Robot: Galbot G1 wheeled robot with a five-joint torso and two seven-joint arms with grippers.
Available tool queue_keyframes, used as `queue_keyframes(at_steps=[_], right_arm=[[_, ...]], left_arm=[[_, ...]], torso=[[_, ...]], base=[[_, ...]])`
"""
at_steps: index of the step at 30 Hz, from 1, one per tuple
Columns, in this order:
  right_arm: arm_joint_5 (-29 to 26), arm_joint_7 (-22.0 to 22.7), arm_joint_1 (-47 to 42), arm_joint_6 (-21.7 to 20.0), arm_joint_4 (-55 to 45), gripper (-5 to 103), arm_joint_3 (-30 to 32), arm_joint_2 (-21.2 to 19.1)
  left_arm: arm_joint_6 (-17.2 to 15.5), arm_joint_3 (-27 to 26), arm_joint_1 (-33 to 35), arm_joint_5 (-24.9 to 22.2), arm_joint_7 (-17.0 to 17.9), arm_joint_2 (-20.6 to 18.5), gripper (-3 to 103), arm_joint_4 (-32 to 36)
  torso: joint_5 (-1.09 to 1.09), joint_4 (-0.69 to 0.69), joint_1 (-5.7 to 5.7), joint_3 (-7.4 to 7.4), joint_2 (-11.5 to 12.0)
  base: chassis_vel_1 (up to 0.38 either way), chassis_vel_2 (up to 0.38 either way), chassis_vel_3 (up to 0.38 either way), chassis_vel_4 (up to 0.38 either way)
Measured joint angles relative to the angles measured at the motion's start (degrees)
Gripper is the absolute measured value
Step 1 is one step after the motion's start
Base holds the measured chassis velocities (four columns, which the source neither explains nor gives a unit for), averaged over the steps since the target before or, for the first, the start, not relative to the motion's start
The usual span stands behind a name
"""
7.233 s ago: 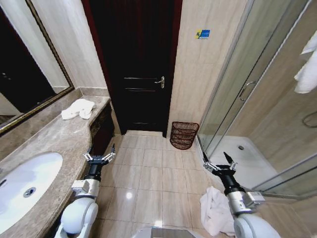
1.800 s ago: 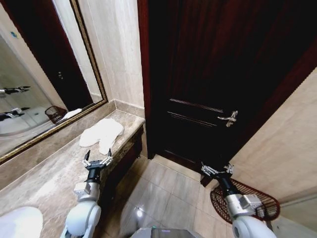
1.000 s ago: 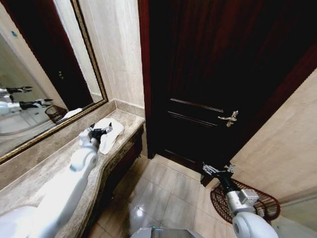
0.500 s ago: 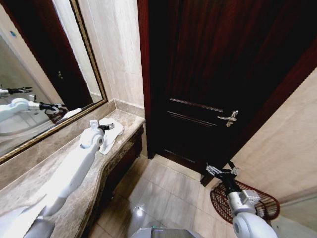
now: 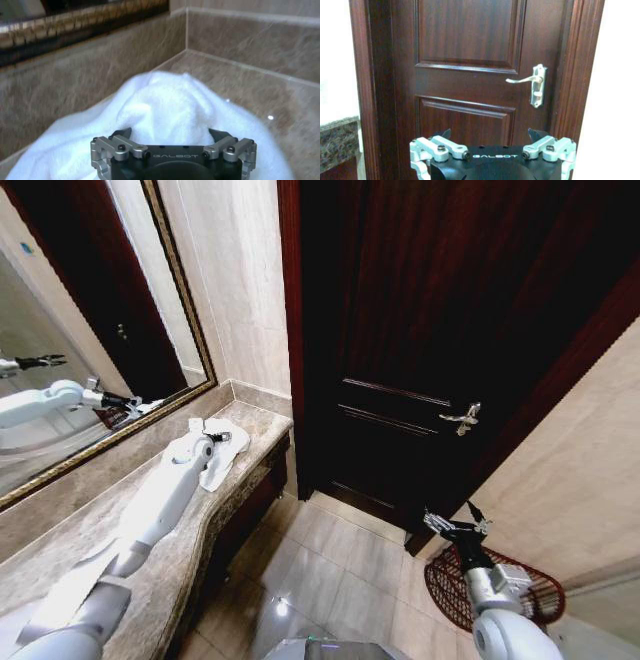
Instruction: Discard the used towel into the hamper.
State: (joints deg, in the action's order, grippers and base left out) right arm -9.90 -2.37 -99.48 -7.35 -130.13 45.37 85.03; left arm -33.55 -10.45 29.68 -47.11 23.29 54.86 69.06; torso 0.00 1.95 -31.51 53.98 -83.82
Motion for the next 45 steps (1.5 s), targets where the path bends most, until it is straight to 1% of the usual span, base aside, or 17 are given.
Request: queue_keyframes(at_steps=[9,10,12,15,17,19,20,23,24,26,27,30,31,38,39,42,45], right_arm=[[-0.2,0.4,-0.7,0.8,-0.3,100,0.3,0.2],[-0.2,0.4,-0.7,0.8,-0.4,100,0.2,0.3],[-0.2,0.5,-0.7,0.8,-0.5,100,0.1,0.3],[-0.2,0.7,-0.6,0.8,-1.1,100,0.0,0.3],[-0.2,0.7,-0.6,0.8,-1.2,100,0.1,0.3],[-0.2,0.9,-0.7,0.8,-1.5,100,0.1,0.3],[-0.2,0.9,-0.7,0.8,-1.5,100,0.1,0.3],[-0.2,1.2,-1.0,0.8,-1.8,100,0.2,0.3],[-0.2,1.2,-1.0,0.8,-1.8,100,0.2,0.3],[-0.3,1.6,-1.0,0.8,-2.1,100,0.3,0.2],[-0.3,1.6,-1.0,0.8,-2.1,100,0.3,0.2],[-0.3,1.7,-1.1,0.8,-2.5,100,0.2,0.2],[-0.3,1.7,-1.1,0.8,-2.5,100,0.2,0.2],[-0.2,1.7,-1.4,0.8,-2.7,100,0.1,0.4],[-0.2,1.7,-1.4,0.8,-2.7,100,0.1,0.4],[-0.2,1.7,-1.5,0.8,-2.9,100,0.1,0.4],[-0.2,1.7,-1.5,0.8,-3.1,100,0.1,0.4]], left_arm=[[1.3,-0.7,0.7,0.9,-1.6,0.2,100,-3.3],[1.3,-0.8,0.8,0.9,-1.8,0.3,102,-3.4],[1.4,-0.8,0.9,0.8,-1.9,0.3,99,-3.4],[1.7,-1.0,1.4,0.5,-2.2,0.3,88,-3.1],[1.8,-1.1,1.5,0.4,-2.2,0.3,88,-2.9],[1.8,-1.3,1.8,0.2,-2.2,0.3,80,-2.7],[1.8,-1.3,1.8,0.2,-2.2,0.3,80,-2.7],[1.9,-1.6,2.5,0.1,-2.3,0.0,69,-2.2],[1.9,-1.6,2.5,0.1,-2.3,0.0,69,-2.2],[1.9,-2.1,3.0,0.0,-2.3,-0.1,61,-1.7],[1.9,-2.1,3.0,0.0,-2.3,-0.1,61,-1.7],[2.0,-2.5,3.6,-0.2,-2.3,-0.3,49,-0.7],[2.0,-2.5,3.6,-0.2,-2.3,-0.3,49,-0.7],[3.2,-3.0,4.6,-0.2,-2.2,-0.6,31,0.7],[3.2,-3.0,4.6,-0.2,-2.2,-0.6,31,0.7],[4.2,-3.2,5.0,-0.3,-2.2,-0.8,20,1.3],[5.1,-3.3,5.2,-0.4,-2.1,-1.0,17,1.8]], torso=[[0.02,0.00,0.00,-0.01,0.0],[0.02,0.00,0.01,-0.01,0.0],[0.01,0.00,0.00,-0.01,0.0],[0.01,0.00,0.01,-0.01,0.0],[0.01,0.00,0.01,-0.01,0.0],[0.01,0.00,0.01,-0.01,0.0],[0.01,0.00,0.01,-0.01,0.0],[0.01,-0.01,0.01,-0.01,0.0],[0.01,-0.01,0.01,-0.01,0.0],[0.00,0.00,0.01,0.00,0.0],[0.00,0.00,0.01,0.00,0.0],[-0.01,0.01,0.00,0.00,0.0],[-0.01,0.01,0.00,0.00,0.0],[-0.01,0.02,0.00,0.01,0.0],[-0.01,0.02,0.00,0.01,0.0],[-0.02,0.02,0.00,0.01,0.0],[-0.02,0.02,0.00,0.01,0.0]], base=[[0.000,0.000,0.000,0.000],[0.000,0.000,0.000,0.000],[0.000,0.000,0.000,0.000],[0.000,0.000,0.000,0.000],[0.000,0.000,0.000,0.000],[0.000,0.000,0.000,0.000],[0.000,0.000,0.000,0.000],[0.000,0.000,0.000,0.000],[0.000,0.000,0.000,0.000],[0.000,0.000,0.000,0.000],[0.000,0.000,0.000,0.000],[0.000,0.000,0.000,0.000],[0.000,0.000,0.000,0.000],[0.000,0.000,0.000,0.000],[0.000,0.000,0.000,0.000],[0.000,0.000,0.000,0.000],[0.000,0.000,0.000,0.000]])
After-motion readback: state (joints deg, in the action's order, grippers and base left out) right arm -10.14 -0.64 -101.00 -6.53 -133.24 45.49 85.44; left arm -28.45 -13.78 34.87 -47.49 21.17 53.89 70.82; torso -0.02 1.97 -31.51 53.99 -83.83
